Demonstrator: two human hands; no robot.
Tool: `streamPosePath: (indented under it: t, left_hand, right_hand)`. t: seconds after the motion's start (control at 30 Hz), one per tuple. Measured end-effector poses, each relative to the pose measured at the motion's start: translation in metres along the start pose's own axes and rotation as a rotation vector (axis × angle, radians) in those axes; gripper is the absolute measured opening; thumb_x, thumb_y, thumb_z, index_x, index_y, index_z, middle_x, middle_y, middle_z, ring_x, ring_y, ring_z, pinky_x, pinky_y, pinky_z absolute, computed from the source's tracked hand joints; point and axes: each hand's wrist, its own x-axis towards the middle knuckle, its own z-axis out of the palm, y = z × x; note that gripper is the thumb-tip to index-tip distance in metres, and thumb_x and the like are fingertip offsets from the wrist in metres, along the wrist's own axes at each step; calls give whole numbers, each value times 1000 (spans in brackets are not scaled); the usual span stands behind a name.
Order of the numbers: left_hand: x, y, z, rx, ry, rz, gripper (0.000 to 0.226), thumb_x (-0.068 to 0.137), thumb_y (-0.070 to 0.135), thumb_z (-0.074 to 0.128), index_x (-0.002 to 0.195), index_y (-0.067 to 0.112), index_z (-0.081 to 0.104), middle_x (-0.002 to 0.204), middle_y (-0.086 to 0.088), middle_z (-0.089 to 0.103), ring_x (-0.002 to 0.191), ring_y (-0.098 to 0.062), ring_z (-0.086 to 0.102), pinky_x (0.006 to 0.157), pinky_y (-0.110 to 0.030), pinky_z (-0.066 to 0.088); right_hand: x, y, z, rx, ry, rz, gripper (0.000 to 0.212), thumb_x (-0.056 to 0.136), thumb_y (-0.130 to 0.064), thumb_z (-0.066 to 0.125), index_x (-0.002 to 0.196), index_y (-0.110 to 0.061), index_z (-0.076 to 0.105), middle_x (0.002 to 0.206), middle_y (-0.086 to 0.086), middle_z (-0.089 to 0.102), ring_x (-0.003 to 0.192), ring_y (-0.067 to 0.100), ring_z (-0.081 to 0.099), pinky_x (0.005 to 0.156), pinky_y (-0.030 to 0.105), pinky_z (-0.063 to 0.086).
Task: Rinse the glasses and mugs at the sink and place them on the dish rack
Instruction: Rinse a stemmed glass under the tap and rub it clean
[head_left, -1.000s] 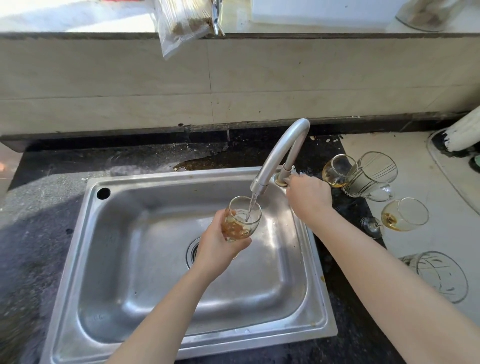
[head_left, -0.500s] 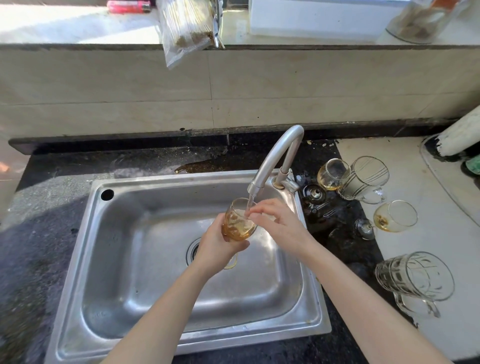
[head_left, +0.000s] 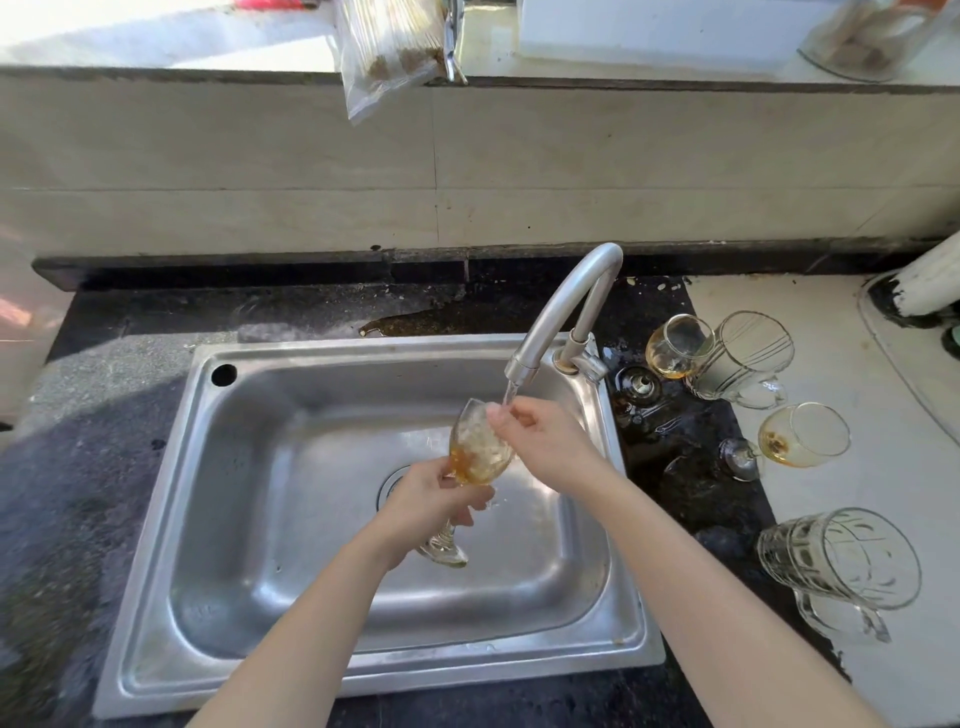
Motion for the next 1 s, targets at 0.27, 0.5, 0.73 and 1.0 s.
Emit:
streamPosePath:
  t: [0.27,0.5,0.73,1.0]
  left_hand:
    - [-9,23,-4,-395,-125,-202,39,98,43,41,106,8,58,62,-3,53,45,-14,44,47,-24,46]
    - [-15,40,-2,-236,-117,-93,61,99,55,25,96,8,63,52,3,48,42,-10,39,45,-23,41]
    - [-14,47,-1,269,162,21,69,100,50,31,71,-3,64,48,-5,54,35,-13,47,50,-26,45]
    - [-20,47,-19,-439,-126,-217,69,97,54,33,106,-8,62,49,6,38,34,-3,29,32,-14,30]
  right_hand:
    - [3,-14,4,116,91,78,41,96,-45,49,67,-17,43,61,-7,41,57,8,39,58,24,33]
    - [11,-28,10,11,336,-89,46,90,-38,61,51,-23,41,49,-5,43,52,16,43,56,31,36]
    - [21,-50,-13,-6,-87,174,39,93,-32,58,62,-9,53,42,-1,57,43,16,56,64,33,54]
    - [12,-36,11,641,214,-45,56,83,-10,71,34,-24,48,41,-7,39,41,10,31,47,22,29]
